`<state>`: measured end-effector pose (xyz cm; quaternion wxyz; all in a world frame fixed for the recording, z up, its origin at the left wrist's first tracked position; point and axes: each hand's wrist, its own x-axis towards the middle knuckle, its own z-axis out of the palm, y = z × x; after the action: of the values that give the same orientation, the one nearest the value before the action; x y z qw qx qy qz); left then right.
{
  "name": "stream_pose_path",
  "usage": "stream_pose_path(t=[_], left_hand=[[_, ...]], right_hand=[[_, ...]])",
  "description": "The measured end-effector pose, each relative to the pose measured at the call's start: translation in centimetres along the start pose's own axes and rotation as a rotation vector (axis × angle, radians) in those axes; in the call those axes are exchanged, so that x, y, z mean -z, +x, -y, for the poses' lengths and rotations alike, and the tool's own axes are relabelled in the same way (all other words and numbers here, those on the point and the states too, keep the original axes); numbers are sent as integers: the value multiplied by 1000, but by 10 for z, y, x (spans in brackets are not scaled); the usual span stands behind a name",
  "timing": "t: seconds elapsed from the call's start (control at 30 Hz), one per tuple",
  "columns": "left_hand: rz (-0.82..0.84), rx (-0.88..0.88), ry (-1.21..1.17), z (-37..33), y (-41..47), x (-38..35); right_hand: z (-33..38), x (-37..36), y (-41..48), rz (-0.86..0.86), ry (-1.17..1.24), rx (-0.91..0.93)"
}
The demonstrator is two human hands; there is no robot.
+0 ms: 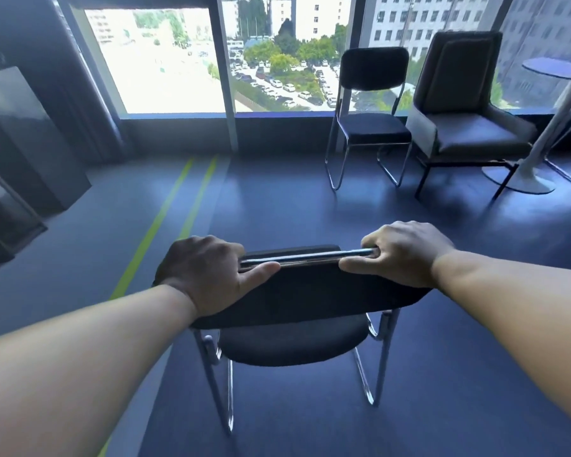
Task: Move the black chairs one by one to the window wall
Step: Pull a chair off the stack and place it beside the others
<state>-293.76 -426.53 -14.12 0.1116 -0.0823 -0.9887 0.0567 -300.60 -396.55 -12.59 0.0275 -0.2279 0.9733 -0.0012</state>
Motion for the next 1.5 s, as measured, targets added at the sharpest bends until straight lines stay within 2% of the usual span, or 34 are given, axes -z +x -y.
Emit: stream_pose_path(t=[0.27, 0.43, 0.57, 0.7, 1.07, 1.3, 1.5], left_hand=[[-65, -52, 41, 55, 92, -20], [-112, -109, 23, 87, 154, -42], [-131, -153, -2, 110, 195, -58], [-175, -153, -26, 132, 242, -72], [-245, -178, -43, 145, 318, -92], [-313, -137, -9, 155, 389, -111], [-284, -73, -4, 157, 450, -121]], right_hand=[[-4, 2, 90, -134, -50, 8], [-11, 7, 150, -98, -72, 36], [-15, 14, 183, -38, -65, -5], [-22, 17, 229, -52, -69, -41], [-55, 20, 309, -107, -160, -123], [-95, 23, 383, -144, -160, -66], [-133, 28, 452, -168, -160, 15]])
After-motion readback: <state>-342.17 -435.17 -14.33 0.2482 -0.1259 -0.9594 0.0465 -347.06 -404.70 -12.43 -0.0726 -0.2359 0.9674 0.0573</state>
